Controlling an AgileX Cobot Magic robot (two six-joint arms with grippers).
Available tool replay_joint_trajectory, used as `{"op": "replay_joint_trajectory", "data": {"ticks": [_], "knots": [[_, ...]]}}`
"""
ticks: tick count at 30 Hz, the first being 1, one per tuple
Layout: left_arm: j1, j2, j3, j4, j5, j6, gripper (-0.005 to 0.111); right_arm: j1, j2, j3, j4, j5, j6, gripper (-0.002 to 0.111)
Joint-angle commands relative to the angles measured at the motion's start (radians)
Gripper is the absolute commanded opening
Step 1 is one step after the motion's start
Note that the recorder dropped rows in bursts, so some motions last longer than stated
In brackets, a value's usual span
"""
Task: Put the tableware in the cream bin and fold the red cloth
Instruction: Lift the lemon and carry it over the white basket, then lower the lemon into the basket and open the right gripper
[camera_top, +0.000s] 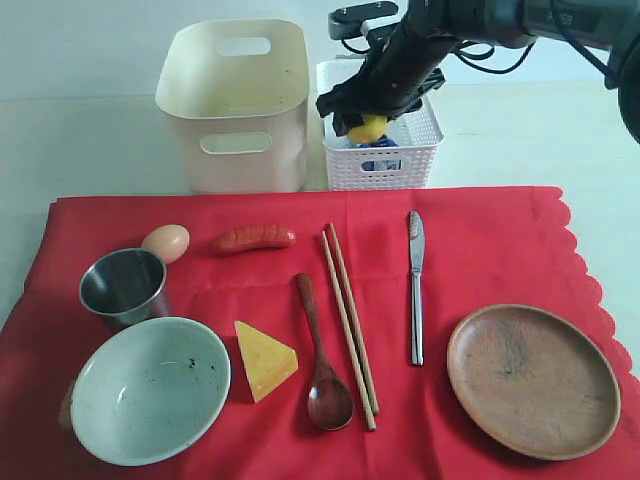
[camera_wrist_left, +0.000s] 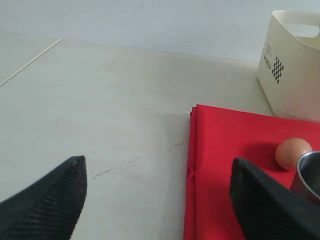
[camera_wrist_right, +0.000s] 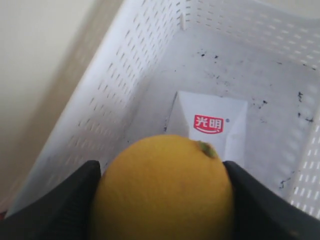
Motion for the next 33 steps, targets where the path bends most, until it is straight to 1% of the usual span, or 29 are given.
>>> {"op": "replay_joint_trajectory", "data": {"ticks": [1,4,14,33], "knots": [[-0.003,-0.005,0.002,-0.002,-0.010,-0.004,0.075,-0.002,-0.007,0.000,0.004,-0.011,-0.013,0.074],[-0.003,-0.005,0.002,-0.002,-0.010,-0.004,0.075,-0.002,-0.016,0.000,0.001,0.008,-0.013,0.076],[-0.003,-0.005,0.002,-0.002,-0.010,-0.004,0.075,-0.002,-0.098,0.000,-0.009,0.065,-0.013,0.076],[-0.003,-0.005,0.002,-0.002,-0.010,-0.004,0.075,-0.002,-0.267,0.000,-0.023,0.288,-0.003,0.076]]}}
